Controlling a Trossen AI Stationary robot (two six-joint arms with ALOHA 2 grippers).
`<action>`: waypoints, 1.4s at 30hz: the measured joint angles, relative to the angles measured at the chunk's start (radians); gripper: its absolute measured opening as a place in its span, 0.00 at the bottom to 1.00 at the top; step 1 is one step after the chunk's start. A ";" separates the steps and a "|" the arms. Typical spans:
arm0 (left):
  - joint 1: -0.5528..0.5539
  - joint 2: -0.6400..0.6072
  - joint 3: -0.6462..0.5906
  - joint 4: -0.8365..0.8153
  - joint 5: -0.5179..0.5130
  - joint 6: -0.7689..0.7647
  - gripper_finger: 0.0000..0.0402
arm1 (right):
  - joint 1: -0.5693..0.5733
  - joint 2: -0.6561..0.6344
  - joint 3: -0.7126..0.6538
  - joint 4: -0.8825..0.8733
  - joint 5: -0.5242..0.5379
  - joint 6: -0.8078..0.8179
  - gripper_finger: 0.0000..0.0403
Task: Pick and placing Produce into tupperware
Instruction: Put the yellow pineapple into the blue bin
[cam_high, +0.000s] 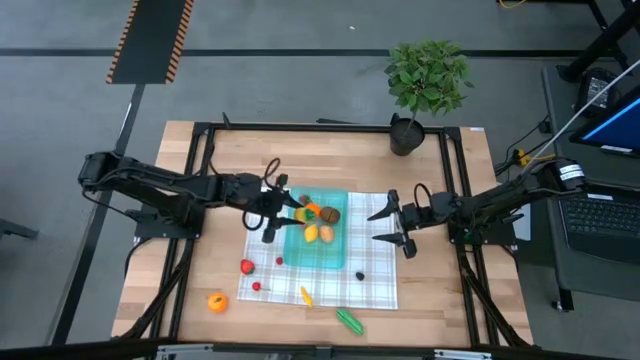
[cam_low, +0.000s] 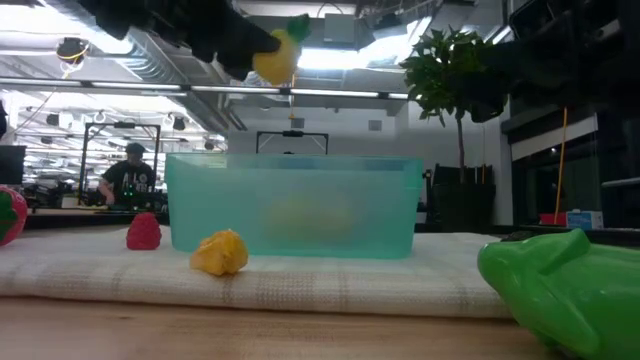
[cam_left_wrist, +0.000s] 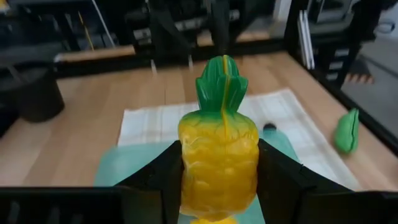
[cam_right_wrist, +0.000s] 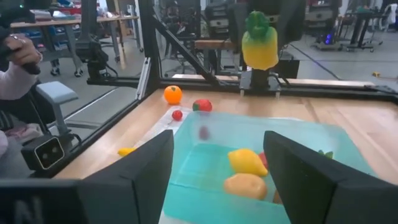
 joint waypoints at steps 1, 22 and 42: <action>0.003 0.000 -0.016 0.041 0.002 -0.004 0.38 | 0.000 0.000 0.000 -0.001 0.000 -0.011 0.62; 0.002 0.000 -0.177 0.352 -0.076 -0.040 0.37 | 0.004 0.001 -0.139 0.229 -0.002 0.060 0.62; 0.040 0.157 -0.043 0.239 -0.026 -0.077 0.38 | 0.004 0.001 -0.139 0.232 0.000 0.060 0.62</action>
